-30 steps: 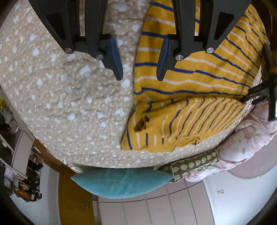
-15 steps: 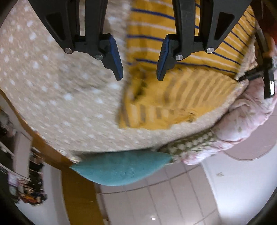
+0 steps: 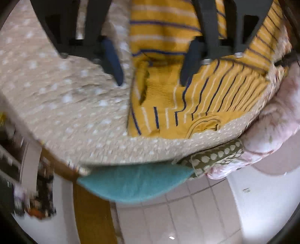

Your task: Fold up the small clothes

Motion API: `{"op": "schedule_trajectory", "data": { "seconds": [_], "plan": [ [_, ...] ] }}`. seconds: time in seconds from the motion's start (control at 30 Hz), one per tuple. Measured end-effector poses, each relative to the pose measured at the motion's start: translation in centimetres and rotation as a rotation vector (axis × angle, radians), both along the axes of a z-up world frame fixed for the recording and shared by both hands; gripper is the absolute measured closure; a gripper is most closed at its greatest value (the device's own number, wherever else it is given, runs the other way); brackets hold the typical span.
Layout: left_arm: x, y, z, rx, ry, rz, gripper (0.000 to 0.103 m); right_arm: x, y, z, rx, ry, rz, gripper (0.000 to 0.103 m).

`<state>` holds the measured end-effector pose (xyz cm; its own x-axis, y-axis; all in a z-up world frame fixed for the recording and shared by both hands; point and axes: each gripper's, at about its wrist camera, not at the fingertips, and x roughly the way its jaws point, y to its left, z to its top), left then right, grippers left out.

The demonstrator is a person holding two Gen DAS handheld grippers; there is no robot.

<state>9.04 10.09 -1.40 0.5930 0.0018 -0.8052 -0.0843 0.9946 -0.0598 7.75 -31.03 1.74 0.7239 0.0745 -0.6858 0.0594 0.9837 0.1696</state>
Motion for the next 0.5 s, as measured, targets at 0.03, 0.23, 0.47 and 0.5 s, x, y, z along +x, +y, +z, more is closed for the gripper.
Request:
{"op": "schedule_trajectory", "data": {
  "seconds": [0.03,0.23,0.47,0.5],
  "plan": [
    [-0.5,0.1,0.0,-0.031,-0.002,-0.005,0.015,-0.7,-0.3,0.3,0.009,0.010,0.020,0.032],
    [-3.3,1.0,-1.5,-0.225,0.077,-0.020,0.015,-6.7,-2.8,-1.0,0.151,0.137,0.080,0.043],
    [-7.0,2.4,-2.7,-0.420,0.093,-0.001,0.050,-12.0,-4.5,-4.7,0.393,0.195,0.048,0.052],
    [-7.6,2.7,-2.7,-0.457,0.091,-0.005,0.058,-12.5,-4.4,-5.1,0.442,0.188,0.050,0.052]
  ]
}}
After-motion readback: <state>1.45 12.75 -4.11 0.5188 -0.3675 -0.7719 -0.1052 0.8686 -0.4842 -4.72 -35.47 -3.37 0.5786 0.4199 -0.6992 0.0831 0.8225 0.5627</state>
